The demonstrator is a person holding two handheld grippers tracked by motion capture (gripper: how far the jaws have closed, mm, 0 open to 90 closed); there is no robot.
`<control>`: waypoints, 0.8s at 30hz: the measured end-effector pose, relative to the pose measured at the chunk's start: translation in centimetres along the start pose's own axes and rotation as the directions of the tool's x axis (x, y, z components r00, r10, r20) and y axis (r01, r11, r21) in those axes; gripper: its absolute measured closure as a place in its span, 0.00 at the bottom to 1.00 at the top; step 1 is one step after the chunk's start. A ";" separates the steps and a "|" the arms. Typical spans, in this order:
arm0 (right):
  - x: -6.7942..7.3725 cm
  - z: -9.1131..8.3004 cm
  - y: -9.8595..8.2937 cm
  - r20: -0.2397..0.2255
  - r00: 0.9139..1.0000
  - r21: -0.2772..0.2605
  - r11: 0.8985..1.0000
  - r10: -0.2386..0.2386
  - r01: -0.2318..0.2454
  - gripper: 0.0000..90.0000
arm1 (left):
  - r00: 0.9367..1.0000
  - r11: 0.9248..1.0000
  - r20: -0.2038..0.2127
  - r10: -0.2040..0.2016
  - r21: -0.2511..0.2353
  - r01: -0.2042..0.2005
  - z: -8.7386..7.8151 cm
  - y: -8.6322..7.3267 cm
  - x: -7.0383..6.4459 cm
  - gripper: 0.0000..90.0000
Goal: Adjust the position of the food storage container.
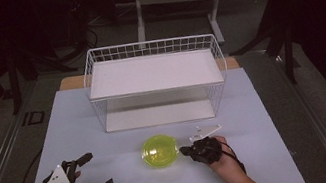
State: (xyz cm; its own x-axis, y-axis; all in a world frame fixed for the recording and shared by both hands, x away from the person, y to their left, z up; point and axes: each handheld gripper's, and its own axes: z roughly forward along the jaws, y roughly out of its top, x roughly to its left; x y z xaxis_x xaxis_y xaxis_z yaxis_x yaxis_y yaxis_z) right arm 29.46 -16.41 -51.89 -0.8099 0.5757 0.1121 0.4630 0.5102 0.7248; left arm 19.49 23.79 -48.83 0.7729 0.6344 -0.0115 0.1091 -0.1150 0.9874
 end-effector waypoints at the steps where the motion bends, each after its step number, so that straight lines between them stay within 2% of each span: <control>1: 0.0 -0.4 0.0 0.003 1.000 -0.006 1.000 -0.004 0.004 1.00 | 1.000 1.000 0.002 -0.003 0.001 0.003 0.0 0.0 0.0 0.02; 5: 0.1 -2.0 -0.1 0.011 1.000 -0.033 0.999 -0.007 0.007 0.96 | 1.000 1.000 0.013 -0.009 0.002 0.009 0.2 0.0 -0.1 0.02; 9: 0.3 -3.2 -0.2 0.016 1.000 -0.065 0.998 -0.009 0.010 0.83 | 0.999 1.000 0.031 -0.011 0.010 0.011 0.3 0.1 -0.2 0.02; 10: 0.4 -3.4 -0.2 0.020 1.000 -0.074 0.997 -0.010 0.011 0.78 | 0.999 1.000 0.034 -0.004 0.016 0.003 0.5 0.1 -0.2 0.02; 11: 0.5 -3.7 -0.2 0.024 1.000 -0.088 0.996 -0.006 0.009 0.66 | 0.999 1.000 0.034 0.001 0.020 -0.002 0.5 0.2 -0.2 0.02; 13: 0.7 -4.0 -0.3 0.028 1.000 -0.114 0.994 0.005 -0.002 0.51 | 0.999 0.999 0.034 0.006 0.040 -0.007 0.7 0.3 -0.3 0.02; 14: 0.7 -4.1 -0.3 0.017 1.000 -0.122 0.992 0.017 -0.014 0.38 | 0.999 0.999 0.035 0.003 0.046 -0.004 0.8 0.3 -0.3 0.02; 15: 0.8 -4.2 -0.4 0.006 1.000 -0.133 0.991 0.017 -0.016 0.33 | 0.999 0.999 0.039 -0.005 0.051 0.003 0.9 0.3 -0.2 0.02; 16: 1.0 -4.3 -0.4 0.020 1.000 -0.144 0.990 0.012 -0.009 0.32 | 0.999 0.998 0.045 -0.014 0.057 0.011 1.0 0.4 -0.2 0.02; 18: 1.2 -4.5 -0.4 -0.003 1.000 -0.170 0.985 0.021 -0.021 0.17 | 0.999 0.998 0.037 -0.016 0.069 0.013 1.2 0.7 -0.3 0.02; 20: 1.4 -4.7 -0.4 -0.006 1.000 -0.190 0.981 0.027 -0.027 0.15 | 0.999 0.996 0.035 -0.021 0.082 0.018 1.4 0.9 -0.2 0.02; 21: 1.5 -4.8 -0.4 0.007 1.000 -0.191 0.981 0.026 -0.024 0.14 | 0.999 0.996 0.034 -0.024 0.089 0.021 1.5 1.0 -0.2 0.02; 24: 1.5 -4.9 -0.2 0.004 1.000 -0.201 0.979 0.031 -0.030 0.13 | 0.996 0.989 0.031 -0.083 0.125 0.079 2.0 1.6 -0.1 0.02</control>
State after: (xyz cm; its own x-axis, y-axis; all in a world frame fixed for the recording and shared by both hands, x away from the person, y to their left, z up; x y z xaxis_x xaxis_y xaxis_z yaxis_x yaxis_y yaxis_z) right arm 26.35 -18.77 -48.50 -0.7938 0.5936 0.1323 0.4053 0.3541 0.8428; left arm 20.88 22.01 -47.57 0.7804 0.6175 -0.0986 0.2471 -0.1597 0.9557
